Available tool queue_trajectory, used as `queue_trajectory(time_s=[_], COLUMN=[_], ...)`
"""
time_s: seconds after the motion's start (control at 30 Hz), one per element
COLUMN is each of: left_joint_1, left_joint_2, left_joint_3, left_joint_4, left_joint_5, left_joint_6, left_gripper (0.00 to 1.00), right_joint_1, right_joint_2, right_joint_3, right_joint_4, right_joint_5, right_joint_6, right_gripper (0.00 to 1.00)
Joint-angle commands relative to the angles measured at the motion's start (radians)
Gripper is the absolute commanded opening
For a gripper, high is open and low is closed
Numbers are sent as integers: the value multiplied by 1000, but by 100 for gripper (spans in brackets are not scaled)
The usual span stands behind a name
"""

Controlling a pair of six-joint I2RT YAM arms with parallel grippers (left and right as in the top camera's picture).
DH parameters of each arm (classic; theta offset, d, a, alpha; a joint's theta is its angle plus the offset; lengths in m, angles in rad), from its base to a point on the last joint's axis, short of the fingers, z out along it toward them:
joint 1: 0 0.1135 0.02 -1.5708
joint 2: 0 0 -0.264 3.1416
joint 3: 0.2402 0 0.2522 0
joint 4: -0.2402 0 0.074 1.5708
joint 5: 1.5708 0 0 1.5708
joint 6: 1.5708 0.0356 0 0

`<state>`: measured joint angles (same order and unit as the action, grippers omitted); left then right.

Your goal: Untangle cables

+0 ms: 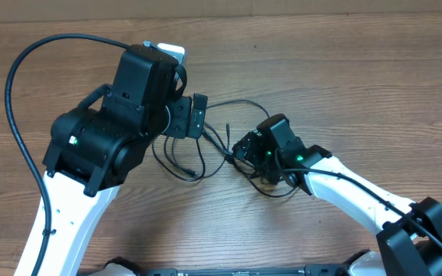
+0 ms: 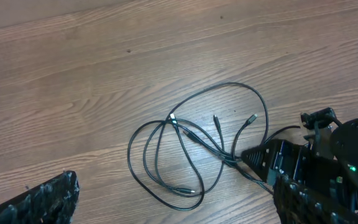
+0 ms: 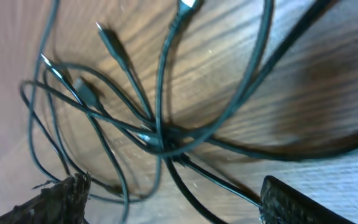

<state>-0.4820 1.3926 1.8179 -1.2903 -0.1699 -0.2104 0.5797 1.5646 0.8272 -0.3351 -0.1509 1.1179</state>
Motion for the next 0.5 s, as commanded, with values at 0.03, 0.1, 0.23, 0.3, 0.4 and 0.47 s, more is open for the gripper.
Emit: queue_trajectory(time_s=[0.03,0.1,0.23,0.3,0.4,0.47], left_joint_1=[6,6,6,5,6,6], left_joint_2=[3,3,3,3,3,3], left_joint_3=[5,5,5,5,5,5], left_joint_4=[0,0,0,0,0,0], left_joint_5=[-20,-20,-20,-21,-20,-21], left_joint_6=[-7,-7,-7,-7,-7,-7], left_gripper=[100,99,99,100,100,100], right_joint_1=[10,10,9,9,9,9], right_joint_2=[30,53,119,144,153,153], right_joint_3=[-8,-8,-7,-7,-7,-7], right_joint_4=[15,19,55,79,98,111], right_joint_5=[62,64,58,48,47,45], right_joint_6=[93,126,179,192,192,192], right_gripper=[86,86,86,83,70,68])
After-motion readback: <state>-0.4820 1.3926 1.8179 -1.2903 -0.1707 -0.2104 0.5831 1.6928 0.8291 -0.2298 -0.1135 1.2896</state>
